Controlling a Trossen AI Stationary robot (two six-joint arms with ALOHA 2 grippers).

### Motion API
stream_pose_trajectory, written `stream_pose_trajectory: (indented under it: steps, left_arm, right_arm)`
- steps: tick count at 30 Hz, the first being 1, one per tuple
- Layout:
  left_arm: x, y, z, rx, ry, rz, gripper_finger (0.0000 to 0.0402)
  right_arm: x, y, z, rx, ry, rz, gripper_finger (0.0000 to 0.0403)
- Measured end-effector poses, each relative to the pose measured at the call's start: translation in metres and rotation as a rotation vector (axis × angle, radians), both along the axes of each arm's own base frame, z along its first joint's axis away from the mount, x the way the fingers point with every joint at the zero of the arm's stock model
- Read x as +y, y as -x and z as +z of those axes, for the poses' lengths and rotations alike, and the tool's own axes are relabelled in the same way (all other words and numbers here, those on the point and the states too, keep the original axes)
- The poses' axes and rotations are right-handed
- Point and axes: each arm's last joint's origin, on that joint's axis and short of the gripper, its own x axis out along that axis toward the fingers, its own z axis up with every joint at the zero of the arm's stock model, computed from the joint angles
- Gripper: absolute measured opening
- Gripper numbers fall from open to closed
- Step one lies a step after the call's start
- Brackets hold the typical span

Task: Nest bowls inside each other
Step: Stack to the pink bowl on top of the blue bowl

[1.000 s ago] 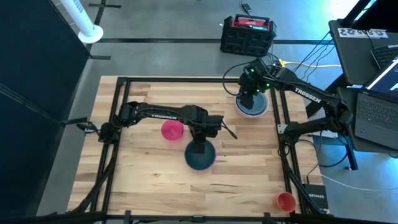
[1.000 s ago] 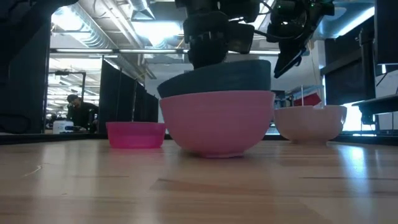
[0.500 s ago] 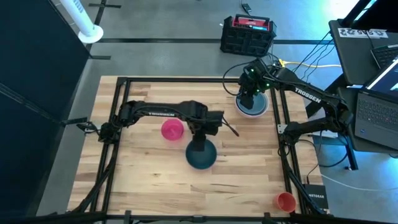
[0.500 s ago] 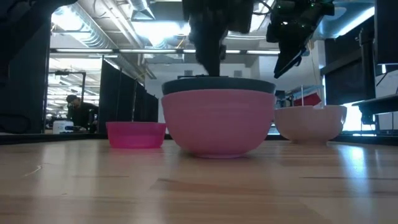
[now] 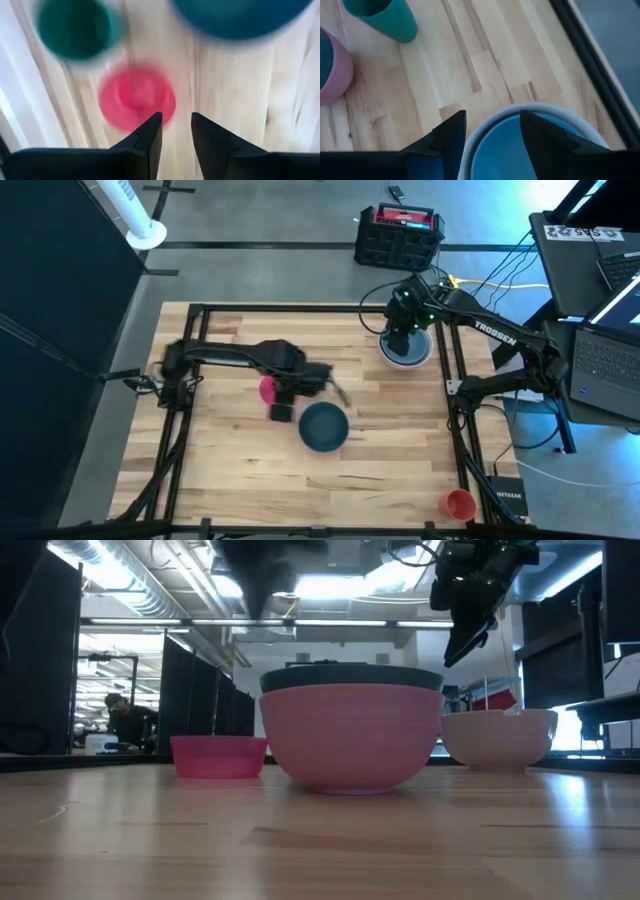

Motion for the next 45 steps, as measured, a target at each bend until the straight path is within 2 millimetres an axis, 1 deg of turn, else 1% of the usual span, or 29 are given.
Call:
stream_pose_trajectory:
  steps: [3, 6, 8, 10, 14, 17, 30, 34, 45]
  left_arm:
    - [0.005, 0.024, -0.024, -0.081, 0.006, 0.050, 0.0088]
    - [0.009, 0.050, -0.037, -0.179, 0.029, 0.116, 0.0088]
    - [0.011, 0.060, -0.044, -0.193, 0.033, 0.131, 0.0088]
    - [0.012, 0.065, -0.053, -0.174, 0.029, 0.114, 0.0088]
    - [0.011, 0.065, -0.062, -0.197, 0.022, 0.019, 0.0088]
    - [0.011, 0.064, -0.073, -0.217, 0.019, -0.032, 0.0088]
    - [0.012, 0.071, -0.093, -0.163, 0.014, -0.070, 0.0088]
    - [0.012, 0.066, -0.096, -0.200, 0.012, -0.082, 0.0088]
    - [0.009, 0.055, -0.114, -0.182, 0.020, -0.134, 0.0088]
  right_arm:
    - [0.000, 0.001, -0.002, 0.011, -0.003, -0.002, 0.0175]
    - [0.000, 0.001, -0.003, 0.015, -0.008, -0.006, 0.0175]
    - [0.000, 0.001, -0.004, 0.014, -0.009, -0.008, 0.0175]
    - [0.000, 0.001, -0.003, 0.012, -0.008, -0.008, 0.0175]
    - [0.000, 0.000, -0.003, 0.010, -0.007, -0.010, 0.0175]
    - [0.000, 0.000, -0.003, 0.009, -0.011, -0.018, 0.0175]
    - [0.000, 0.000, -0.003, 0.007, -0.017, -0.029, 0.0175]
    - [0.000, 0.000, -0.003, 0.007, -0.017, -0.030, 0.0175]
    - [0.000, 0.001, -0.003, 0.006, -0.030, -0.049, 0.0175]
